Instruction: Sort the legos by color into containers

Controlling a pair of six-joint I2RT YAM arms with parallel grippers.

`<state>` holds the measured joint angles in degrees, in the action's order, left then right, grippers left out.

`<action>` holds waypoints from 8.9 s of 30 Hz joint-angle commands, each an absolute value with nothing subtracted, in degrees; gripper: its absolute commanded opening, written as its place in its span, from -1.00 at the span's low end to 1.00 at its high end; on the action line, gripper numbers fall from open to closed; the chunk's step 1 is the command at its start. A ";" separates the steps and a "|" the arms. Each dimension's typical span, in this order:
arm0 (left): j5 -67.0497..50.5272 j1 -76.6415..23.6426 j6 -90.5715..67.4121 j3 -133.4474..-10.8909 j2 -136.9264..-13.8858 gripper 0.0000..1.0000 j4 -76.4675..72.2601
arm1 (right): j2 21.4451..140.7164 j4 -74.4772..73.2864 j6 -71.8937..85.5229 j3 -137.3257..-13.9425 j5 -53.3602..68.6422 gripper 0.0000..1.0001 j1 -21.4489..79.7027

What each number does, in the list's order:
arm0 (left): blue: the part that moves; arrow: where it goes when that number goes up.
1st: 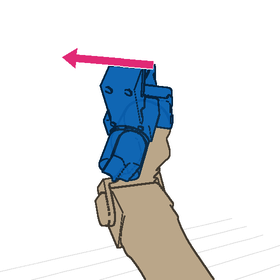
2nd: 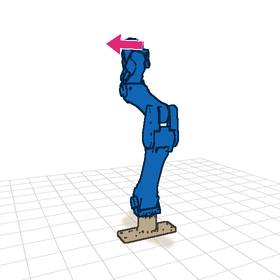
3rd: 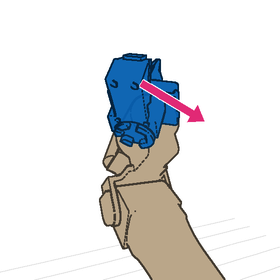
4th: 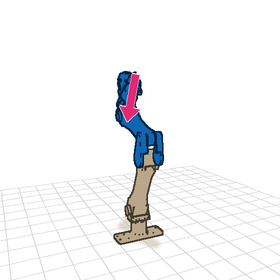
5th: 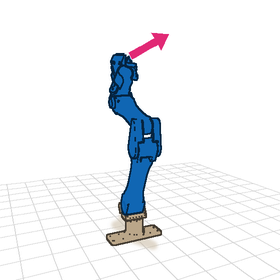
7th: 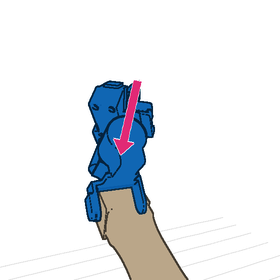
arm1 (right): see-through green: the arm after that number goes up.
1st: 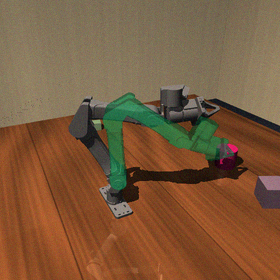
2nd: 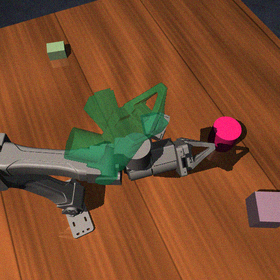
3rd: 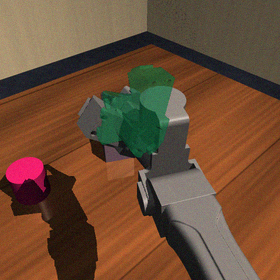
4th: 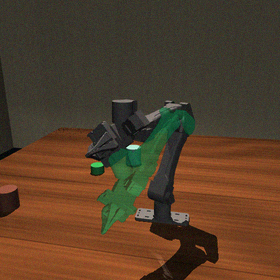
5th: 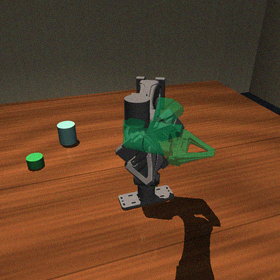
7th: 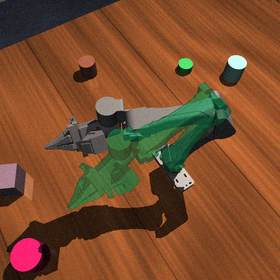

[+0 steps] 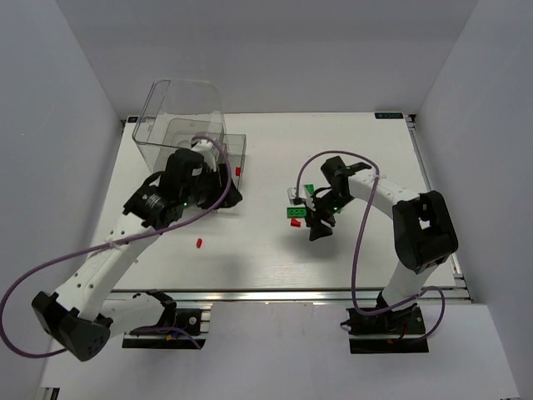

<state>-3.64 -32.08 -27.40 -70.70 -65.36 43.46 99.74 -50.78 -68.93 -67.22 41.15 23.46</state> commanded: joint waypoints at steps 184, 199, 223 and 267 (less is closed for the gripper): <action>-15.82 -32.17 -29.44 -69.88 -79.02 0.79 19.25 | 91.58 -54.23 -58.27 -68.21 -3.95 0.78 -16.61; -13.27 -32.17 -34.01 -60.56 -69.53 0.80 19.69 | 97.81 -41.40 -60.91 -57.84 -12.39 0.76 -16.61; -2.20 -32.17 -34.10 -59.76 -53.80 0.79 26.45 | 109.06 -67.52 -34.44 -100.96 40.14 -1.00 8.32; 6.59 -32.17 -39.82 -62.75 -48.86 0.72 35.25 | 132.36 -2.20 18.81 -123.40 36.04 0.37 34.45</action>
